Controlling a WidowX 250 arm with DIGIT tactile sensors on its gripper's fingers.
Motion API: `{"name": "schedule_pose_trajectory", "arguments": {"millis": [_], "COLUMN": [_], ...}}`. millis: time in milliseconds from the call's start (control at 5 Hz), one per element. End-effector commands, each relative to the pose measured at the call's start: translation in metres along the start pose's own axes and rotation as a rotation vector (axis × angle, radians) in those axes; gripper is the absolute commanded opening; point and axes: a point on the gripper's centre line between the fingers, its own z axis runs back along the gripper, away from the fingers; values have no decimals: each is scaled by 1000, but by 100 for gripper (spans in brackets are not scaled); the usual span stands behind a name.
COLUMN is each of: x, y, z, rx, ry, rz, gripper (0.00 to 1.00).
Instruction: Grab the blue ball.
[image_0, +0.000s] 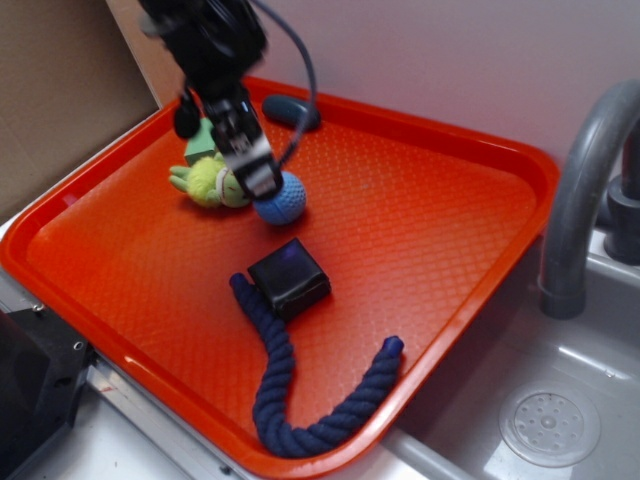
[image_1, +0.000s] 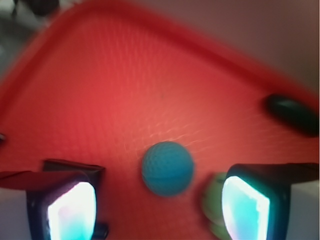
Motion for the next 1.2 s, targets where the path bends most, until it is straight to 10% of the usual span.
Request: {"name": "schedule_pose_trajectory", "arguments": {"millis": [0, 400, 1000], "x": [-2, -2, -2], "y": [11, 5, 9], "z": [-41, -40, -39], "rx": [75, 60, 13], "ry": [43, 29, 24], "rz": [-53, -86, -31], "gripper": [100, 0, 0]}}
